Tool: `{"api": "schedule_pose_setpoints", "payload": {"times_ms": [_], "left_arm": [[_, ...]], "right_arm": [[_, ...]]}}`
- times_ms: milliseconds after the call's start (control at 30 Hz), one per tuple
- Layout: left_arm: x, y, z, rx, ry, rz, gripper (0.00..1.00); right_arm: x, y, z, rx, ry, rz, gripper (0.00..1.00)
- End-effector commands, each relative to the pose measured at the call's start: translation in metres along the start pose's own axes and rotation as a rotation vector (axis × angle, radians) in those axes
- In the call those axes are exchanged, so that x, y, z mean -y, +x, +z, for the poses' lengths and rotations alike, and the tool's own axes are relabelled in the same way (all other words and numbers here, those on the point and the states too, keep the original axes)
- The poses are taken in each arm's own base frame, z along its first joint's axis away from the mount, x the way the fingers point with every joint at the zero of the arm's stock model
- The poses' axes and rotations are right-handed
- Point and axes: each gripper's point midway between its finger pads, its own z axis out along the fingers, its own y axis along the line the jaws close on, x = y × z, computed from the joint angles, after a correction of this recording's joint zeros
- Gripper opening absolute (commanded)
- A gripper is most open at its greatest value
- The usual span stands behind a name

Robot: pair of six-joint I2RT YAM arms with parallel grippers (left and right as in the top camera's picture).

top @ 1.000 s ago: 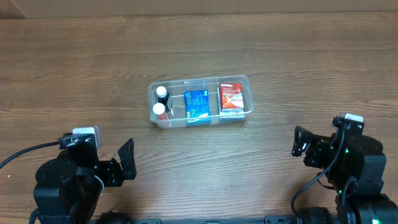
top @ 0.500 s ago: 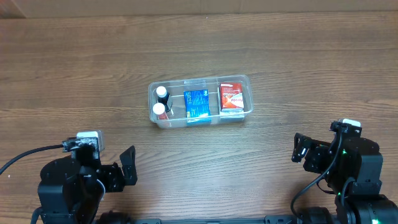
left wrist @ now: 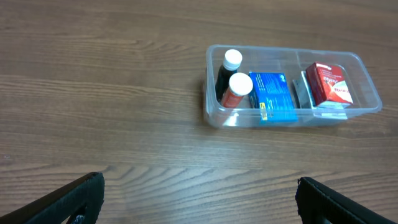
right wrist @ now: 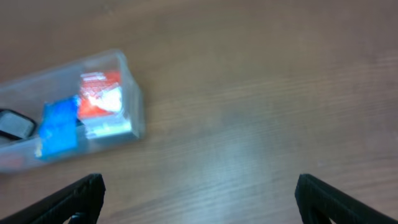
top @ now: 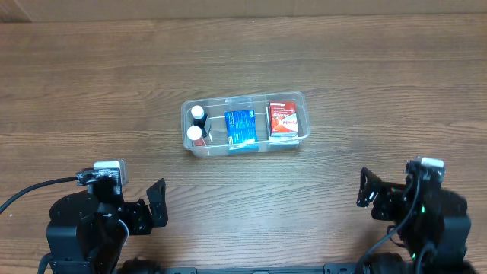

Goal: Pack container

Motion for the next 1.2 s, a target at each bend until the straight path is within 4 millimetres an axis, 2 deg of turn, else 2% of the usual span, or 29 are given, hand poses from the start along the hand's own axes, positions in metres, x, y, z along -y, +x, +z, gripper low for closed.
{"api": "schedule_pose_setpoints", "payload": {"times_ms": [0,100,233,367,567,667,733,1067,1167], "left_arm": [[-0.001,0.001,0.000,0.001,-0.005,-0.016,1.00],[-0.001,0.001,0.000,0.001,-0.005,-0.016,1.00],[-0.001,0.001,0.000,0.001,-0.005,-0.016,1.00],[-0.001,0.001,0.000,0.001,-0.005,-0.016,1.00],[-0.001,0.001,0.000,0.001,-0.005,-0.016,1.00],[-0.001,0.001,0.000,0.001,-0.005,-0.016,1.00],[-0.001,0.001,0.000,0.001,-0.005,-0.016,1.00],[-0.001,0.001,0.000,0.001,-0.005,-0.016,1.00],[-0.001,0.001,0.000,0.001,-0.005,-0.016,1.00]], "right_arm": [[-0.004,0.015,0.011,0.091,-0.061,-0.038,1.00],[-0.012,0.024,0.024,0.158,-0.135,-0.049,1.00],[-0.025,0.024,0.036,0.266,-0.226,-0.103,1.00],[-0.038,0.014,0.041,0.414,-0.292,-0.224,1.00],[-0.046,-0.005,0.041,0.598,-0.292,-0.369,1.00],[-0.045,0.005,0.052,0.583,-0.280,-0.415,1.00],[-0.040,0.020,0.066,0.536,-0.271,-0.409,1.00],[-0.035,0.017,0.066,0.547,-0.241,-0.402,1.00],[-0.028,0.012,0.066,0.559,-0.197,-0.389,1.00]]}}
